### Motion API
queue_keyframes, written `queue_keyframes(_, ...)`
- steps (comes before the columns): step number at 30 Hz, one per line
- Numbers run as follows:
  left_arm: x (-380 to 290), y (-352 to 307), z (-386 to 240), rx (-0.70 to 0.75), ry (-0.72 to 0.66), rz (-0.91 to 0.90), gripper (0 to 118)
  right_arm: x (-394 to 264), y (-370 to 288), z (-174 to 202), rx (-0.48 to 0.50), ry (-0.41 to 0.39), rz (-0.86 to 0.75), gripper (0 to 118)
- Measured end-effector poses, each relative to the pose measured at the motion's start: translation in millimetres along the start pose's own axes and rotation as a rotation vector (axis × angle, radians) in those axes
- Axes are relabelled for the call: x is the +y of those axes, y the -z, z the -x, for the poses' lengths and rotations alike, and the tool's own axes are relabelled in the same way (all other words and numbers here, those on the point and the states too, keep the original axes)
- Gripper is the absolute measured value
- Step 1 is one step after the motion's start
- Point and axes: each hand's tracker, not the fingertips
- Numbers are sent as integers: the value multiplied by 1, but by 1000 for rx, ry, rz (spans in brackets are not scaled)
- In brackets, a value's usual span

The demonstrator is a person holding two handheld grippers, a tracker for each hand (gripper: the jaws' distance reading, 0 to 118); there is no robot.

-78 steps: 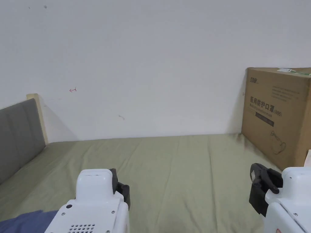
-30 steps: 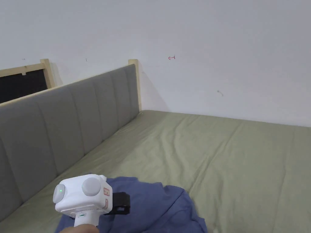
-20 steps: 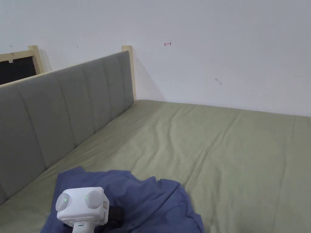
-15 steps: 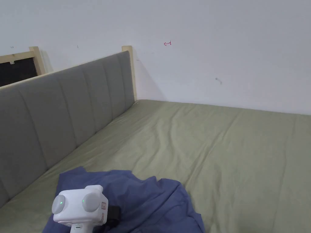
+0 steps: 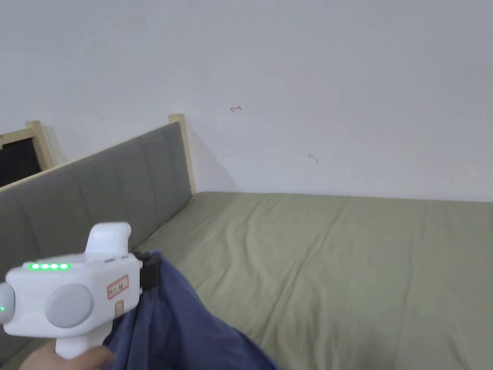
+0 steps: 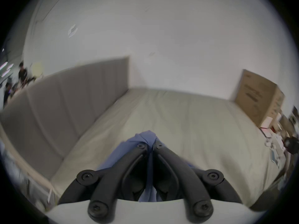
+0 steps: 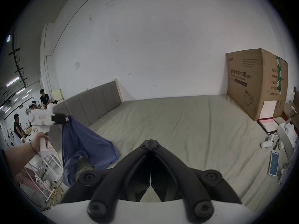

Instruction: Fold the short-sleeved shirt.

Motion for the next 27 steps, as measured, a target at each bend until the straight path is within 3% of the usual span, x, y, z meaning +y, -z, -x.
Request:
queue_keyframes(7, 108, -71, -136, -282, 149, -148, 3, 12, -42, -25, -58, 52, -81, 0)
queue_keyframes(14, 112, -48, -248, -561, 103, -58, 3, 20, -79, -51, -131, 69, -141, 0)
queue_keyframes(17, 80, -7, -299, -644, 99, 110, 3, 16, -87, -66, -170, 74, -140, 0)
queue_keyframes(24, -71, 119, -382, -678, 28, 797, 5, -9, -82, -101, -230, 125, -79, 0)
queue_keyframes(25, -93, 129, -386, -669, 2, 850, 11, -14, -80, -105, -236, 134, -64, 0)
queue_keyframes(26, -111, 138, -386, -655, -30, 883, 31, -19, -77, -108, -239, 144, -48, 0)
queue_keyframes(27, -125, 145, -384, -637, -64, 915, 42, -23, -74, -112, -241, 151, -33, 0)
